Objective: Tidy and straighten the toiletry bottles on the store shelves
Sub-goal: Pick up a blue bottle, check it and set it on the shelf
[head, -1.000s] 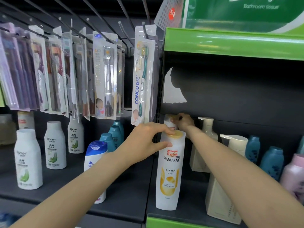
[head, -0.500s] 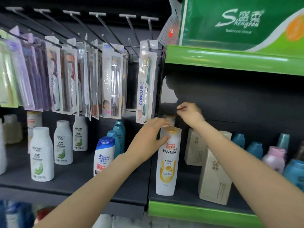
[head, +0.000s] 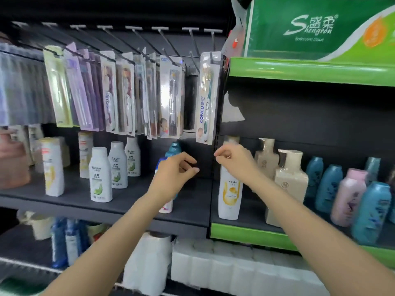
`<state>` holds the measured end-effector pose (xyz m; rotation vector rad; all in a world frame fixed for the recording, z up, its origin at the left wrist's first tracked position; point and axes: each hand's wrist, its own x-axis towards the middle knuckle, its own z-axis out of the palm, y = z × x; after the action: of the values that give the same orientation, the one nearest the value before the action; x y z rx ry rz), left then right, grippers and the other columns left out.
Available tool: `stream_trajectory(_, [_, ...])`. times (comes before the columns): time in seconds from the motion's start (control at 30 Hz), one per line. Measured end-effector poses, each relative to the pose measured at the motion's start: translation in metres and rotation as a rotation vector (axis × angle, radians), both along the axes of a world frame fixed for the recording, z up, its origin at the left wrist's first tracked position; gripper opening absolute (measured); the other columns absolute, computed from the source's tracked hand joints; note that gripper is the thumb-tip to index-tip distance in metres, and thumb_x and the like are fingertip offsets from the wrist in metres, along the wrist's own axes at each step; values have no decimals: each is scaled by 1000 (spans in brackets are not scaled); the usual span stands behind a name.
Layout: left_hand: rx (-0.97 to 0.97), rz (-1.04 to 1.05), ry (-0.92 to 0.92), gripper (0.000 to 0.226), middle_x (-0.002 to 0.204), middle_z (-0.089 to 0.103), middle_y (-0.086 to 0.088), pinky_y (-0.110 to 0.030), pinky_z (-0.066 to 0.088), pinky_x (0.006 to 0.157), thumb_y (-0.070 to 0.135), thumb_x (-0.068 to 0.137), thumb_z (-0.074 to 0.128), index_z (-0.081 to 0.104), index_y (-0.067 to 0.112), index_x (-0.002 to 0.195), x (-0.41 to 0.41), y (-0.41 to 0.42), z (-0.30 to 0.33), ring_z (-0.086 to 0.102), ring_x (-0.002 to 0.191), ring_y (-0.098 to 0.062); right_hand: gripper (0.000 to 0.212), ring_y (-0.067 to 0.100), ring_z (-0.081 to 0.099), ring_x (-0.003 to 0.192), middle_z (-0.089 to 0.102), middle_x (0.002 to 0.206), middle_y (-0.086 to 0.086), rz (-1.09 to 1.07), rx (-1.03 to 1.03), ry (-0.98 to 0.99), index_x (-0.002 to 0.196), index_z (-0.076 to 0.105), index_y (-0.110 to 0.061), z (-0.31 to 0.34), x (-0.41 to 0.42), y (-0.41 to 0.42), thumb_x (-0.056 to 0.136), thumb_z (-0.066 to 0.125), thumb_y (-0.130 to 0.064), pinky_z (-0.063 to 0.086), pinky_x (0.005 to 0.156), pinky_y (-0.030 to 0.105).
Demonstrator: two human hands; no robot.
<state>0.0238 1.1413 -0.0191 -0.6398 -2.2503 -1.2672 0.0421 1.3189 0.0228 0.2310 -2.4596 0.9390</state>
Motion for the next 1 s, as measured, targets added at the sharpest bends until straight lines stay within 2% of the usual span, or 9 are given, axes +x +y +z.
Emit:
stream_trajectory(0.13, [0, 170, -75, 12, 76, 62, 7, -8, 41, 53, 22, 84, 68, 62, 20, 94, 3, -28, -16, 55, 64, -3, 19, 14, 58, 91, 64, 100, 3, 72, -24, -114, 108, 64, -16, -23, -3, -27, 92, 55, -14, 40, 64, 17])
stream_trajectory(0.23, [-26, 252, -98, 23, 92, 64, -2, -26, 49, 69, 22, 84, 67, 59, 16, 105, 2, -46, -27, 56, 72, -11, 25, 14, 55, 91, 64, 108, 4, 107, -25, -159, 116, 60, -15, -38, -9, -47, 92, 55, -16, 39, 67, 21])
stream_trajectory(0.37, [-102, 281, -135, 43, 112, 57, -7, -24, 42, 79, 24, 84, 68, 52, 11, 121, -8, -70, -38, 52, 88, -13, 42, 15, 53, 93, 58, 118, 7, 120, -80, -236, 132, 46, -15, -54, -20, -74, 92, 57, -19, 40, 69, 22])
stream_trajectory(0.53, [-197, 176, -207, 56, 125, 53, -9, -23, 39, 84, 31, 86, 65, 43, 13, 134, -40, -94, -46, 54, 102, -18, 52, 21, 52, 116, 52, 130, 9, 66, -216, -268, 139, 37, -14, -72, -41, -105, 92, 59, -22, 40, 83, 26])
stream_trajectory(0.6, [-204, 72, -222, 54, 123, 55, -8, -22, 40, 85, 28, 86, 65, 43, 15, 134, -56, -99, -49, 54, 101, -17, 47, 18, 56, 106, 56, 124, 8, 24, -311, -265, 134, 42, -14, -80, -50, -115, 92, 59, -23, 44, 81, 27])
stream_trajectory(0.7, [-207, -98, -224, 46, 113, 60, -7, -18, 40, 79, 23, 87, 65, 48, 16, 129, -78, -106, -51, 54, 89, -12, 35, 9, 58, 86, 62, 106, 4, -35, -418, -205, 124, 50, -13, -90, -61, -129, 92, 59, -24, 47, 68, 23])
stream_trajectory(0.8, [-196, -187, -232, 43, 100, 65, -4, -20, 42, 76, 24, 86, 66, 51, 16, 126, -94, -113, -53, 55, 82, -10, 31, 13, 62, 90, 64, 104, 4, -114, -474, -161, 118, 54, -12, -98, -67, -137, 91, 59, -27, 50, 75, 29])
stream_trajectory(0.9, [-239, -238, -234, 38, 100, 66, -7, -21, 43, 76, 24, 85, 67, 56, 15, 120, -106, -115, -58, 57, 83, -13, 29, 18, 65, 94, 66, 104, 6, -177, -487, -150, 112, 57, -12, -101, -69, -146, 89, 61, -28, 54, 84, 42])
stream_trajectory(1.0, [-176, -287, -257, 32, 100, 66, -9, -17, 45, 70, 20, 83, 69, 54, 11, 110, -113, -110, -67, 61, 85, -16, 26, 21, 66, 93, 67, 101, 7, -209, -514, -136, 108, 58, -9, -102, -71, -151, 88, 64, -24, 55, 84, 47])
